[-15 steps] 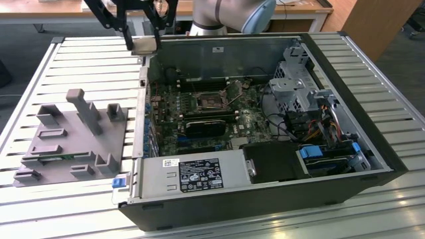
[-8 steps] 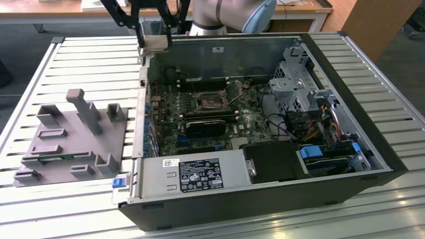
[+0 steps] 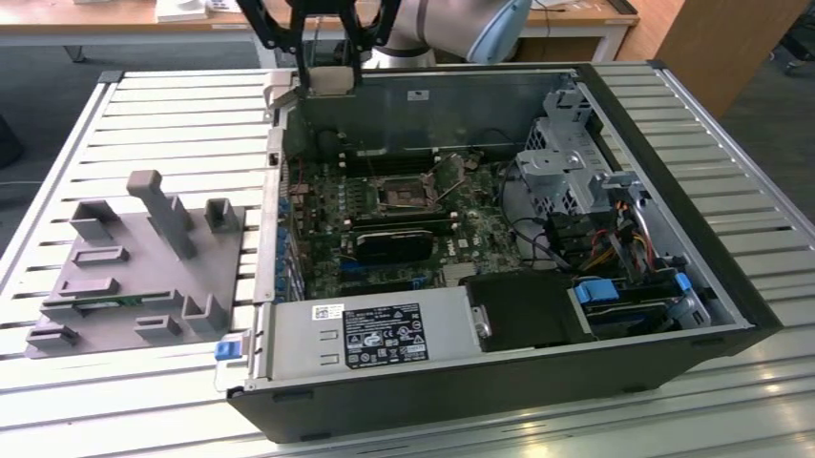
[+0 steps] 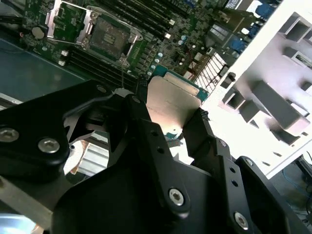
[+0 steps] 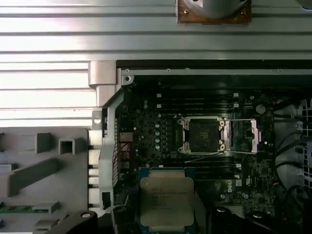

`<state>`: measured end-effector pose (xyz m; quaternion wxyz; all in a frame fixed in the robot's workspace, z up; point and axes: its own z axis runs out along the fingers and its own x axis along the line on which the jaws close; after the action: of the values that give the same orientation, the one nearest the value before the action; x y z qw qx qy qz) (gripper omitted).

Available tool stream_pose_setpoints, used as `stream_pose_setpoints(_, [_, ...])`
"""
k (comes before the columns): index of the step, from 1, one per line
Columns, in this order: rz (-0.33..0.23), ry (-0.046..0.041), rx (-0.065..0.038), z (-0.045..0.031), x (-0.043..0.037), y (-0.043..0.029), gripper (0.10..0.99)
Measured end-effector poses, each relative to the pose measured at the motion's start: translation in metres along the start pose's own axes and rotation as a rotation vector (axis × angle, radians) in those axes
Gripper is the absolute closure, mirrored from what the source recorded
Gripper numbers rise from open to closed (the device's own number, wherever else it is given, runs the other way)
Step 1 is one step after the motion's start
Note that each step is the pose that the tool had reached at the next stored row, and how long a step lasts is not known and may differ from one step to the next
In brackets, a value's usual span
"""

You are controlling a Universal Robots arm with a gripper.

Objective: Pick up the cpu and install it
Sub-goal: 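Pick up the cpu and move it towards the insertion slot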

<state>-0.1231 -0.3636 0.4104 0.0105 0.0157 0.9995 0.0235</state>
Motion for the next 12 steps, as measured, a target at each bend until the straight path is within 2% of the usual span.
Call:
stream_pose_setpoints(7, [0.0,0.0,0.0,0.0072,-0.0313,0.0094,0.545])
stream_pose_setpoints(12, [0.0,0.0,0.0,0.0108,-0.0538,0.0128,0.545])
